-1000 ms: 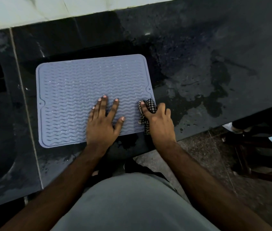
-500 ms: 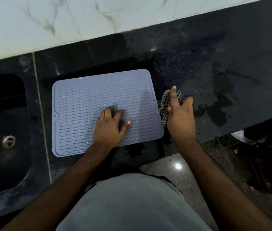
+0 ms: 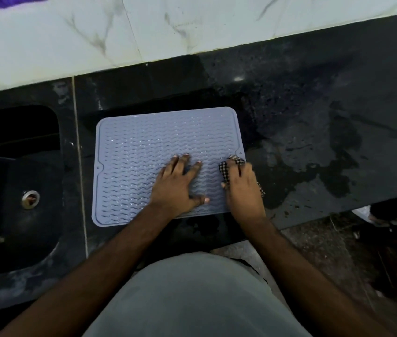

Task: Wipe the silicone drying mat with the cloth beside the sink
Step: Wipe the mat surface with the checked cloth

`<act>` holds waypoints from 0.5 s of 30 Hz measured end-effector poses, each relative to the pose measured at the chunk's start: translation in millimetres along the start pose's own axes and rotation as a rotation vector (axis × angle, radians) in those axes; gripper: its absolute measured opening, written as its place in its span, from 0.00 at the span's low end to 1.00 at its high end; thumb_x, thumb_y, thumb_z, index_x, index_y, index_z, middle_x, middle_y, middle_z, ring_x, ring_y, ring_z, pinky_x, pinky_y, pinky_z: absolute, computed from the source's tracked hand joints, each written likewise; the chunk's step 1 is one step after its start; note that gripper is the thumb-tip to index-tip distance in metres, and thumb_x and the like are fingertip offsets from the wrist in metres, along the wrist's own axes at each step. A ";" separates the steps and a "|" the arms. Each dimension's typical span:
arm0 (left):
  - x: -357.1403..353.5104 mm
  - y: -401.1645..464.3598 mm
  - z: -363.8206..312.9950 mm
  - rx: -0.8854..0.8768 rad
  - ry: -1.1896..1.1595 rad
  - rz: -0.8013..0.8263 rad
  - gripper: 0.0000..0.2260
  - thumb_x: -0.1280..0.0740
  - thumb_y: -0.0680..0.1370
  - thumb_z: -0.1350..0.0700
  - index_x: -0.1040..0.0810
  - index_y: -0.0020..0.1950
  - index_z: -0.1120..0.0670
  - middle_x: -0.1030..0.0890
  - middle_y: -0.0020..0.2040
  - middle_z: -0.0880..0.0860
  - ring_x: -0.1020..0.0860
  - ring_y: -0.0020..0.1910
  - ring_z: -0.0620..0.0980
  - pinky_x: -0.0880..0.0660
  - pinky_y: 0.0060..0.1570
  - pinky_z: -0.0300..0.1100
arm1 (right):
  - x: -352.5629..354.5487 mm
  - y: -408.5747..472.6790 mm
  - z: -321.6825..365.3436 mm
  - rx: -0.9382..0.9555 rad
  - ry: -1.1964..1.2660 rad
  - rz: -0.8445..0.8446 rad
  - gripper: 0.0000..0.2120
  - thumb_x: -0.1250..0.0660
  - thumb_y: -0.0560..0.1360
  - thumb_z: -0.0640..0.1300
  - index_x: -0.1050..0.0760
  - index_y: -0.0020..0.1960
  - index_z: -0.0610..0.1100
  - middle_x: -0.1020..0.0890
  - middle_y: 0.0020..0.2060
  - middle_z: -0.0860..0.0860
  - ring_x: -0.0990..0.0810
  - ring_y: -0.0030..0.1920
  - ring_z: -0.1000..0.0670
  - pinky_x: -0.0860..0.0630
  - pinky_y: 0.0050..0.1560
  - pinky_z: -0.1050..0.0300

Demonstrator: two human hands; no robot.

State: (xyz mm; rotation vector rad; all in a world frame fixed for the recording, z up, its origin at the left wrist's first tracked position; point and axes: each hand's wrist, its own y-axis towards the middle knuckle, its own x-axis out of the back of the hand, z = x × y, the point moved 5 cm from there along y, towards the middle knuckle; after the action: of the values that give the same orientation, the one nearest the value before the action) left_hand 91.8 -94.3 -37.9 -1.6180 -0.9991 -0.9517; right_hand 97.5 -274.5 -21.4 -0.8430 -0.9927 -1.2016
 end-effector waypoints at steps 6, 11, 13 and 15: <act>-1.5 -1.7 -1.8 0.001 0.025 -0.008 0.51 0.42 0.67 0.19 0.57 0.82 0.41 0.58 0.83 0.52 0.56 0.82 0.58 0.51 0.78 0.59 | -4.3 -2.3 10.6 0.028 0.066 0.052 0.24 0.34 0.75 0.37 0.34 0.70 0.40 0.28 0.55 0.39 0.25 0.52 0.41 0.26 0.58 0.47; 1.6 -2.4 -3.8 0.008 0.023 -0.052 0.46 0.39 0.70 0.25 0.52 0.82 0.41 0.52 0.83 0.53 0.51 0.81 0.58 0.48 0.77 0.57 | -8.4 -0.6 37.1 -0.048 0.045 0.083 0.23 0.32 0.72 0.36 0.32 0.65 0.35 0.27 0.55 0.36 0.25 0.52 0.39 0.23 0.53 0.46; 2.7 -2.8 -3.6 0.013 0.015 -0.079 0.40 0.40 0.75 0.30 0.51 0.82 0.41 0.52 0.83 0.52 0.51 0.81 0.57 0.48 0.77 0.57 | -13.6 -0.4 52.6 -0.039 0.074 0.094 0.23 0.31 0.69 0.33 0.30 0.63 0.33 0.26 0.54 0.35 0.23 0.50 0.37 0.21 0.50 0.46; 3.7 -3.4 -4.0 -0.005 0.014 -0.065 0.36 0.42 0.78 0.34 0.53 0.83 0.42 0.54 0.84 0.52 0.53 0.82 0.56 0.50 0.77 0.56 | -18.6 -1.3 61.4 -0.056 0.130 0.130 0.22 0.33 0.70 0.33 0.31 0.64 0.35 0.26 0.55 0.36 0.23 0.51 0.38 0.21 0.51 0.46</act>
State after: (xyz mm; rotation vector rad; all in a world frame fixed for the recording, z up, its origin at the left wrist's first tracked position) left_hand 89.5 -96.9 -32.5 -1.5894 -1.0457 -1.0087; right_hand 85.0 -211.8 -17.2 -0.8497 -0.7909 -1.1621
